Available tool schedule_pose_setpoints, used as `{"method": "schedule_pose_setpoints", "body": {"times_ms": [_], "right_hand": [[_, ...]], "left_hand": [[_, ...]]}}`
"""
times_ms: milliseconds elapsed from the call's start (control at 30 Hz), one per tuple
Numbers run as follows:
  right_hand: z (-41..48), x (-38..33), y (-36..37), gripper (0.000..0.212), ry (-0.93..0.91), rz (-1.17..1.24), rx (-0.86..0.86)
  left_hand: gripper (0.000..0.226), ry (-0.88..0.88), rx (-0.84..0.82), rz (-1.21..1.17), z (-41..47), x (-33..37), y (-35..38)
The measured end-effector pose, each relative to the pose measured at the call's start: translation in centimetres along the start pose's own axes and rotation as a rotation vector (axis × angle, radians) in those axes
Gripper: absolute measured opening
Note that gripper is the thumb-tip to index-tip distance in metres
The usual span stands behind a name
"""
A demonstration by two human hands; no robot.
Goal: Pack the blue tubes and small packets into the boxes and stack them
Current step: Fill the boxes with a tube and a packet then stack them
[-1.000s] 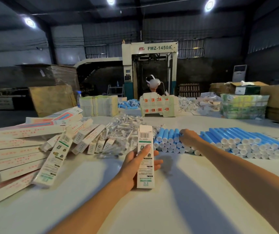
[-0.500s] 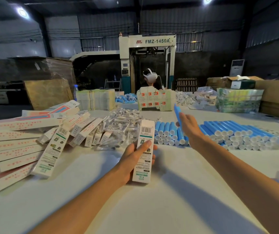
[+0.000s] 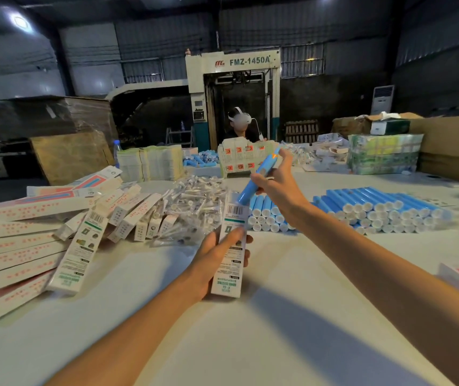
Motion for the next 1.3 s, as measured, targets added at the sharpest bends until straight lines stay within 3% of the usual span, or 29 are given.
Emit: {"method": "schedule_pose_setpoints", "body": {"times_ms": [100, 267, 500, 633, 733, 867, 933, 1067, 1167, 1300], "right_hand": [[0.9, 0.0, -0.6, 0.100, 0.075, -0.004, -0.037], [0.6, -0.3, -0.1, 0.083, 0.238, -0.153, -0.289], [-0.3, 3.8, 1.2, 0.023, 0.074, -0.386, -0.285], [-0.3, 7.3, 2.3, 0.027, -0.098, -0.474, -0.157], [0.4, 9.9, 4.6, 0.045, -0.272, -0.830, -0.320], [2.5, 12.3, 8.0, 0.044, -0.498, -1.357, -0.510], [3.7, 13.4, 9.0, 0.046, -0.542, -1.505, -0.581], [4.2, 14.9, 9.7, 0.043, -0.550, -1.627, -0.688], [3.5, 14.4, 9.6, 0.040, -0.695, -1.470, -0.635], [2.0, 13.2, 8.2, 0.037, -0.704, -1.337, -0.563]], "left_hand": [[0.046, 0.005, -0.003, 0.027, 0.0, 0.2, 0.1], [0.044, 0.012, -0.021, 0.036, 0.1, 0.1, 0.3], [0.031, -0.038, 0.131, -0.025, 0.7, -0.3, -1.2], [0.034, -0.048, 0.349, -0.072, 1.5, -0.4, -3.9], [0.041, -0.053, 0.440, -0.045, 2.0, -0.6, -5.7], [0.037, -0.054, 0.458, -0.082, 2.2, -0.8, -6.0], [0.035, -0.046, 0.444, -0.092, 2.4, -0.8, -5.9], [0.035, -0.055, 0.411, -0.062, 2.5, -0.7, -5.6], [0.034, -0.041, 0.402, -0.034, 2.5, -0.6, -5.4], [0.028, 0.017, 0.348, -0.012, 2.1, -0.1, -4.7]]}}
Point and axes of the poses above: each hand's wrist, its own z-axis towards the middle knuckle, its own y-axis out of the palm, x = y × z, the point moved 3 cm from there along z, towards the middle knuckle, and after that the axes turned 12 degrees about z, right-handed, at the moved point
